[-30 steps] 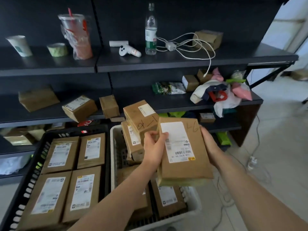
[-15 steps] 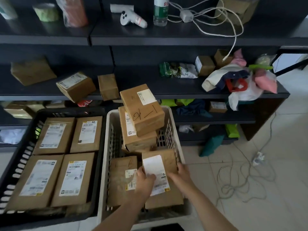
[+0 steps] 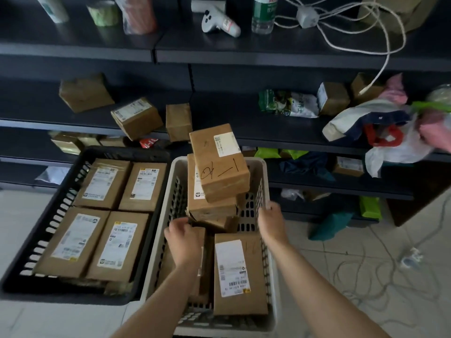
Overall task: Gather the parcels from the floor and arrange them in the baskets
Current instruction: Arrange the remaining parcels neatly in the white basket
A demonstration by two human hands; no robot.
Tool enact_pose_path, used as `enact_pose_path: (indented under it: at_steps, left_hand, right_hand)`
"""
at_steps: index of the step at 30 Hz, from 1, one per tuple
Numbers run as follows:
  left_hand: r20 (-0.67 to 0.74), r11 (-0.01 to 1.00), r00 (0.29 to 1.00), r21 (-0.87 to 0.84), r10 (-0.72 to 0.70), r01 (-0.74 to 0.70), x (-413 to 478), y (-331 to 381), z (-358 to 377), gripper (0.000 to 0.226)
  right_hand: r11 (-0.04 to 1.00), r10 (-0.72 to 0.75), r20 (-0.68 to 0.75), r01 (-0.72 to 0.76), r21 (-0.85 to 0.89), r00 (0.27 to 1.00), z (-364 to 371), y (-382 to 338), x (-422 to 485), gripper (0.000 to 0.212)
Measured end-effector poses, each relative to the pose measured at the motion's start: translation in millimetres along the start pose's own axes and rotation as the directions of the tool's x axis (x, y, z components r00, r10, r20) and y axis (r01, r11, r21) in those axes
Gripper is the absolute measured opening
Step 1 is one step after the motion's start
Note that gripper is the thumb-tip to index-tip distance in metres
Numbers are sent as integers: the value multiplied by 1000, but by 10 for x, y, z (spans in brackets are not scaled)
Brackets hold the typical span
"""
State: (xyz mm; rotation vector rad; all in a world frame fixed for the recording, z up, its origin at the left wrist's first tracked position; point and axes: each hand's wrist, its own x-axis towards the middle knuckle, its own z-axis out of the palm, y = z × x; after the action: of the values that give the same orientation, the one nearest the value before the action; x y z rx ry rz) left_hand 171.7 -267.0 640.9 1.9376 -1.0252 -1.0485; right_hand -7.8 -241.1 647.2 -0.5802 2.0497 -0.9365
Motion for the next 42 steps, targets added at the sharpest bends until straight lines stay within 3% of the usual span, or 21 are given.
enact_pose_path:
  at_steps: [2, 4, 8, 10, 13, 16, 20, 24, 28, 33, 36, 39, 42]
  left_hand:
    - [43, 993, 999, -121, 5, 0, 142, 357, -69, 23]
    - [229, 975, 973, -218, 21, 30, 314, 655, -49, 33]
    - [538, 969, 842, -230, 46, 94, 481, 1047, 113, 44]
    - [560, 971, 826, -227, 66, 76, 486, 1092, 123, 42]
    - [495, 971, 863, -239, 101, 24, 520, 1104, -9, 44]
    - [435, 967, 891, -256, 131, -17, 526, 1104, -227, 34]
    - [597, 990, 796, -137, 100, -22, 372, 839, -432, 37]
    - [696, 995, 716, -97, 42, 37, 216, 443, -495, 20]
    - [749, 999, 661, -20, 37, -34, 177, 113, -554, 16]
    - [768, 990, 637, 132, -71, -48, 196, -184, -574, 25]
    - [710, 976, 697, 208, -103, -67, 270, -242, -557, 33]
    - [531, 982, 847, 168, -12, -91, 436, -99, -514, 25]
    - [438, 993, 899, 92, 31, -79, 611, 159, -422, 41]
  right_hand:
    - [992, -84, -55, 89, 90, 995, -107, -423, 88, 40]
    - [973, -170, -17, 171, 157, 985, -144, -831, 84, 44]
    - [977, -178, 144, 157, 144, 974, 23, -1187, 20, 51]
    - [968, -214, 74, 202, 150, 974, 112, -1135, -46, 42]
    - [939, -233, -149, 262, 223, 961, 137, -1006, -154, 30]
    - [913, -51, -122, 96, 397, 991, 61, -924, -226, 45]
    - [908, 110, 58, -124, 399, 992, -47, -715, -384, 69]
    - [928, 228, 4, -218, 302, 974, 52, -372, -523, 47]
    - [927, 286, -27, -269, 263, 958, 192, -84, -681, 56]
    - [921, 345, -38, -331, 203, 938, 283, 142, -810, 58]
    - [920, 385, -52, -378, 105, 921, 305, 170, -711, 60]
    - [963, 269, -192, -262, 60, 944, 301, 112, -491, 52]
    - [993, 112, -149, -114, -7, 983, 332, -168, -334, 42]
